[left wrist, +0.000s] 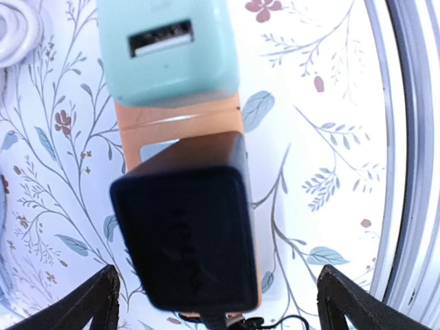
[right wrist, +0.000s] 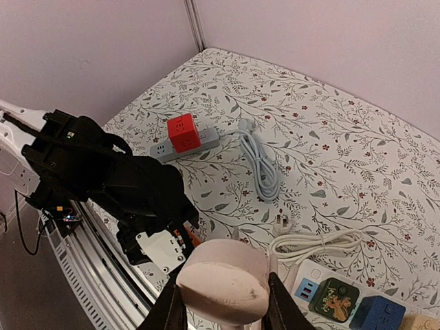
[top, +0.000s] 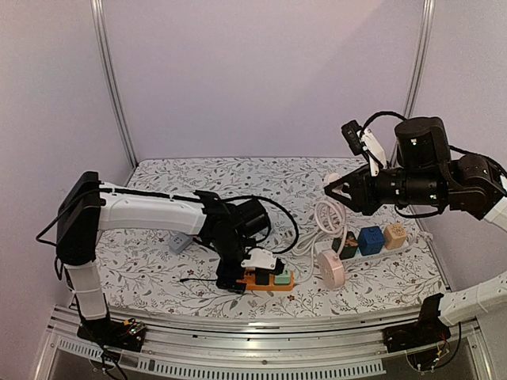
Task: Insert the plug
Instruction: Adjust the socket at the center of the board.
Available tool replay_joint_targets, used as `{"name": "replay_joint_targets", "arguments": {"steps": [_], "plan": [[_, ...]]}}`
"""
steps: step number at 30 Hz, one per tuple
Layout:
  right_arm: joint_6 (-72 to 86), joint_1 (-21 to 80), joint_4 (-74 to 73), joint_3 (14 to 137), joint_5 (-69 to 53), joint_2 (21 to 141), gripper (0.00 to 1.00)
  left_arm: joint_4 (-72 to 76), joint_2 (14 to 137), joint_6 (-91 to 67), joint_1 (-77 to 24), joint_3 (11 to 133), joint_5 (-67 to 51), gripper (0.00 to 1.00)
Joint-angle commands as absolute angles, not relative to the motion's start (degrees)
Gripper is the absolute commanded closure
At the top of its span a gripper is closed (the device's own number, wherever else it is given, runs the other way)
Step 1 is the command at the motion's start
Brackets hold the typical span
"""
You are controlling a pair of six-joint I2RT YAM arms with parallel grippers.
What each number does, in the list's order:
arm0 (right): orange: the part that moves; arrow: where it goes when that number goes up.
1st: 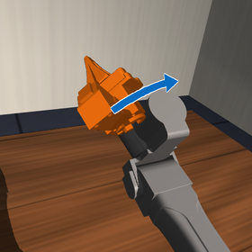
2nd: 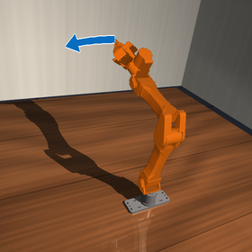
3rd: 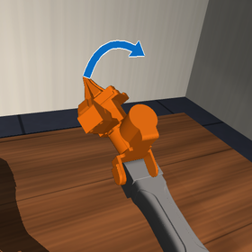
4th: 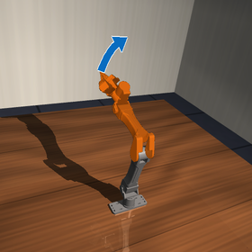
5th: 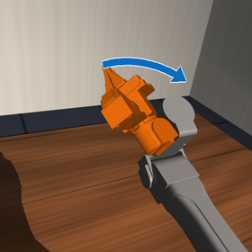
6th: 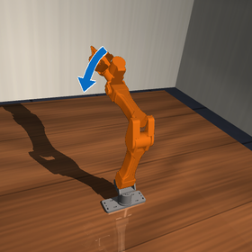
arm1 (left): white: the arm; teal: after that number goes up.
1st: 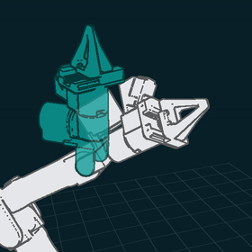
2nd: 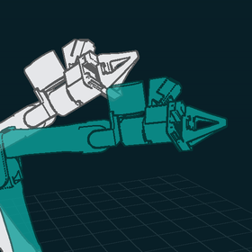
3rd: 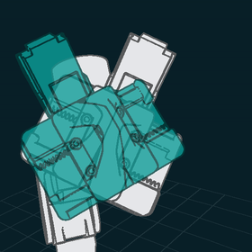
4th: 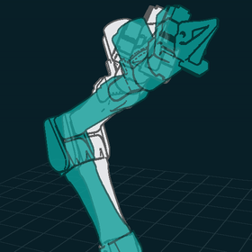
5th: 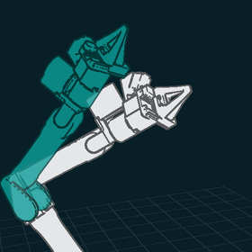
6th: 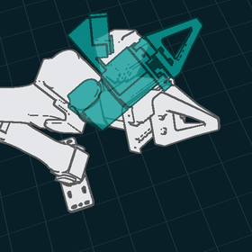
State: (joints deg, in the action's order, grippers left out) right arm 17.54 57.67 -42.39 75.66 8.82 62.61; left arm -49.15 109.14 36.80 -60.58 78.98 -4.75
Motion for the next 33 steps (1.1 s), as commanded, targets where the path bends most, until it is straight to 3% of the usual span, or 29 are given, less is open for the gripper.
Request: {"name": "replay_joint_targets", "arguments": {"steps": [1,11,17,25,33], "plan": [[18.0,57.3,-38.7,75.6,8.8,60.9,1.0,-40.1,110.9,37.2,-60.4,75.3,-0.7,0.05],[17.8,57.3,-37.8,75.4,8.2,61.4,1.0,-36.1,111.4,33.9,-60.1,72.9,-1.5,0.48],[17.2,57.4,-37.6,76.1,7.7,62.2,1.0,-36.1,113.4,31.3,-57.5,74.7,-2.6,0.64],[16.5,57.4,-38.0,77.7,8.1,63.8,1.0,-37.3,118.6,28.6,-50.7,82.3,-0.2,0.7],[15.6,57.3,-38.6,79.6,8.4,66.1,1.0,-36.9,125.1,29.8,-44.4,90.8,4.5,0.69]]}}
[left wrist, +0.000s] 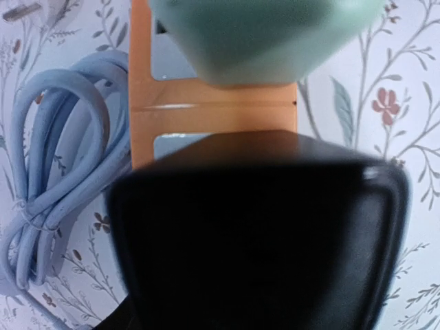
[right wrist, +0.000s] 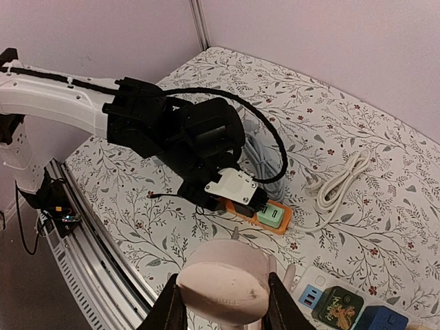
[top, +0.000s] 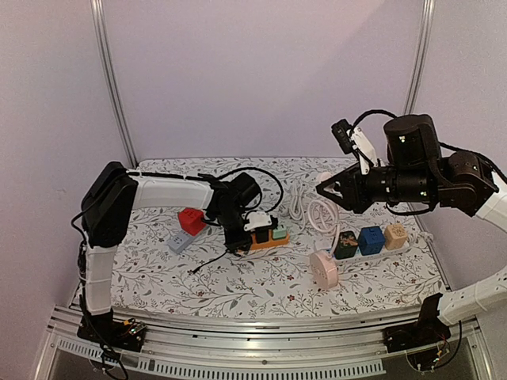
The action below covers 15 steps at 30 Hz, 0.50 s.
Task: Insert the plug
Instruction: Adjust the socket at the center of the board.
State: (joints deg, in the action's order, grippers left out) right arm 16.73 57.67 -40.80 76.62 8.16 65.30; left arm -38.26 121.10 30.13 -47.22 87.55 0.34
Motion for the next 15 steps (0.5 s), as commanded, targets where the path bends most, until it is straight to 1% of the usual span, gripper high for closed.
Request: {"name": "replay_joint_targets", "arguments": {"steps": [1,5,10,13,15], "plan": [[15.5,57.2,-38.6,79.9,8.3,66.4,1.0,-36.9,126.2,29.7,-43.8,92.5,5.2,0.69],[15.2,57.2,-38.7,81.1,7.5,68.6,1.0,-37.1,131.2,27.9,-41.7,101.5,7.3,0.69],[15.1,57.2,-38.7,81.9,6.7,70.1,1.0,-38.8,137.8,26.8,-40.6,111.7,7.3,0.66],[15.5,57.2,-38.8,81.8,6.6,70.1,1.0,-40.2,141.1,25.9,-40.6,116.8,6.0,0.62],[15.8,57.2,-39.0,81.7,6.7,70.1,1.0,-41.2,142.1,25.2,-40.6,119.2,4.7,0.56]]}}
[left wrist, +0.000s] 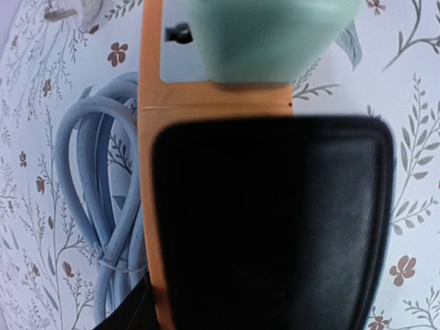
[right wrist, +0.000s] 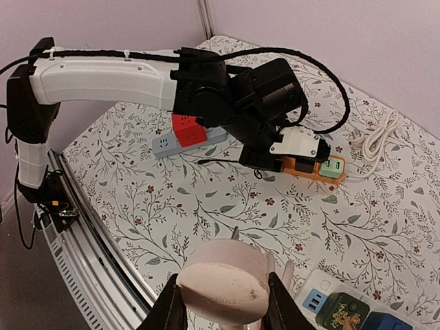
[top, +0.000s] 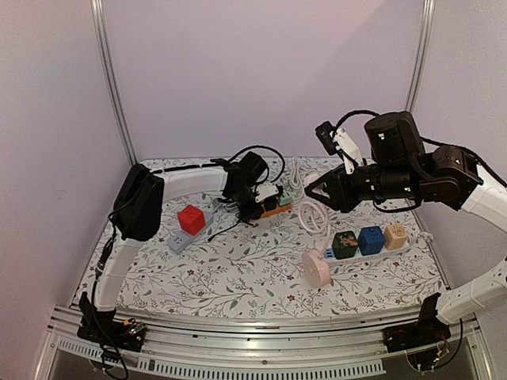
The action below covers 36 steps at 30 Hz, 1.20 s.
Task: Insert the plug
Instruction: Adjust the socket at the center of the board.
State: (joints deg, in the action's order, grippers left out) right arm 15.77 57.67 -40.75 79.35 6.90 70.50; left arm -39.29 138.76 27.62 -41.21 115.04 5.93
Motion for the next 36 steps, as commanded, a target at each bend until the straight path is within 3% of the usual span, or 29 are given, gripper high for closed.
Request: {"name": "replay_joint_targets", "arguments": {"steps": [1,5,9,18,23,29,36], "plan": [[15.9,57.2,-39.1,81.7,6.7,70.1,1.0,-41.5,141.9,24.9,-40.6,119.8,3.8,0.51],[16.3,57.2,-39.4,81.6,7.2,70.0,1.0,-42.2,136.4,24.6,-40.6,118.1,-0.2,0.19],[16.1,57.3,-39.4,81.7,7.3,70.9,1.0,-45.1,127.4,25.8,-40.6,115.3,-4.4,0.03],[13.9,57.2,-39.5,83.6,5.9,75.5,1.0,-50.6,98.0,27.4,-35.2,90.4,-7.1,0.02],[12.5,56.9,-39.6,86.2,3.9,79.6,1.0,-53.1,86.7,28.3,-31.5,72.0,-1.1,0.02],[11.9,56.8,-40.1,88.5,1.8,83.0,1.0,-51.6,83.5,28.2,-29.5,59.0,-0.2,0.0],[13.2,56.8,-40.3,87.5,1.8,82.5,1.0,-42.6,91.2,23.7,-23.7,58.1,-1.8,0.03]]}}
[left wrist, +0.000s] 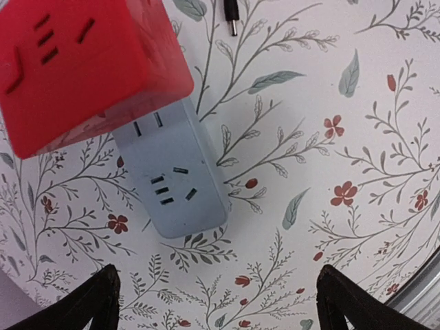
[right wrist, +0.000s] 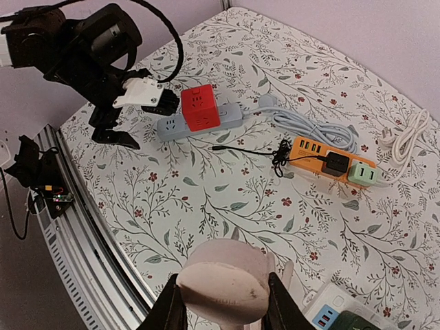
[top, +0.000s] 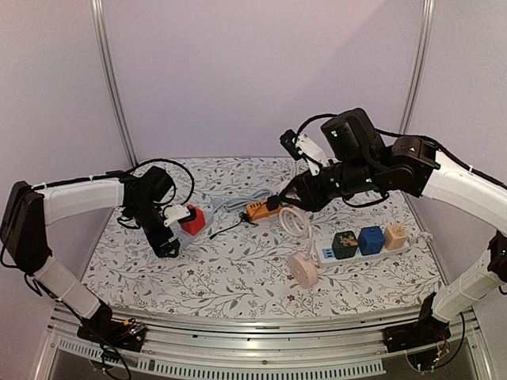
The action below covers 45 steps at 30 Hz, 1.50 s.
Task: Insert the plug
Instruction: Adjust the socket at the center of the board.
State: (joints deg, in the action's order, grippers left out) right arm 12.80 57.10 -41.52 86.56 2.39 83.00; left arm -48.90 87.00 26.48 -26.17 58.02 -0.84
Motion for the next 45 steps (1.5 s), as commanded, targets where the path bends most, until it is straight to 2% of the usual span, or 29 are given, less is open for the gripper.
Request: {"name": "replay_joint_targets", "arguments": {"steps": [1,7,16,22,35,38,41,45], "plan": [[13.2,56.9,-40.3,87.3,2.0,82.2,1.0,-41.5,92.4,23.4,-23.6,58.0,-2.6,0.05],[13.3,56.8,-40.3,86.0,3.3,80.2,1.0,-38.2,97.3,21.1,-22.5,59.0,-1.6,0.18],[12.7,56.9,-40.2,85.6,3.0,80.1,1.0,-40.4,98.7,20.5,-22.2,59.2,-6.2,0.53],[12.7,56.9,-40.2,85.4,2.9,80.0,1.0,-41.2,97.6,19.1,-22.7,58.2,-10.3,0.62],[13.6,56.8,-40.2,84.8,3.3,80.4,1.0,-38.3,94.4,16.3,-33.1,52.2,-15.5,0.6],[14.0,56.8,-40.2,84.7,3.5,80.5,1.0,-38.0,94.5,15.6,-36.3,52.1,-13.3,0.55],[14.4,56.8,-40.2,84.9,3.8,80.7,1.0,-38.1,95.0,15.3,-39.4,52.4,-12.9,0.42],[14.5,56.9,-40.6,85.6,3.8,81.8,1.0,-39.5,95.9,15.9,-41.7,53.4,-14.9,0.3]]}}
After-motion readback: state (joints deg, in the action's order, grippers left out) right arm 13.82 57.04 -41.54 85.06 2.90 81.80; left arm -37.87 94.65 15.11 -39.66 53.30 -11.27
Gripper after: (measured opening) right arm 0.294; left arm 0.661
